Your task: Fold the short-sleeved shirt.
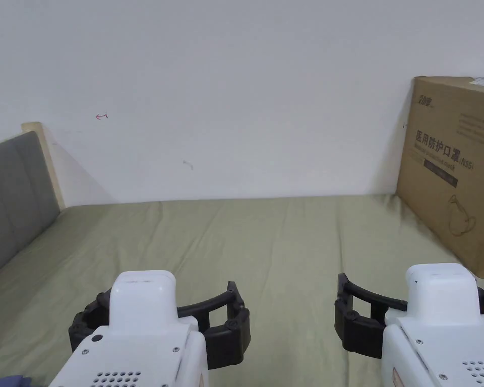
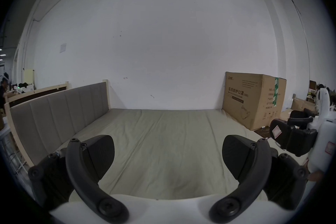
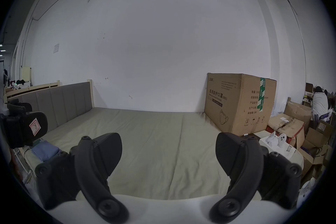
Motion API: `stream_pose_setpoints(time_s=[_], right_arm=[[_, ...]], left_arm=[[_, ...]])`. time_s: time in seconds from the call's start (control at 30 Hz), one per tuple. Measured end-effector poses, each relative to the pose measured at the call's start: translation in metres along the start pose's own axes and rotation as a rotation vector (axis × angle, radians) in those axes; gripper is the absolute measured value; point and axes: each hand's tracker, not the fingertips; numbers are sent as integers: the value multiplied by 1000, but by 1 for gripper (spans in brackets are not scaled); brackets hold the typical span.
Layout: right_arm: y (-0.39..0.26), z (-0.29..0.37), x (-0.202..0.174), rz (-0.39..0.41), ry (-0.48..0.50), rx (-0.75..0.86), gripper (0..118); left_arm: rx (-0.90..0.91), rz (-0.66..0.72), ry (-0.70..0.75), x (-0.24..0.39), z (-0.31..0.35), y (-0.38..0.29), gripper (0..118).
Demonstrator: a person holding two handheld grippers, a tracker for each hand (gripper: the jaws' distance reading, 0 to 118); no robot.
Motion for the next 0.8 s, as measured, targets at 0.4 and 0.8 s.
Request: stream_pose_setpoints(time_s=[0.4, 0.8], right_arm=[[-4, -3, 7, -10, -8, -7, 106], [-7, -5, 10, 11, -16, -28, 106]], left_arm=[[7, -30, 28, 1, -1, -1, 117], [-36, -73, 93, 11, -11, 2, 117]])
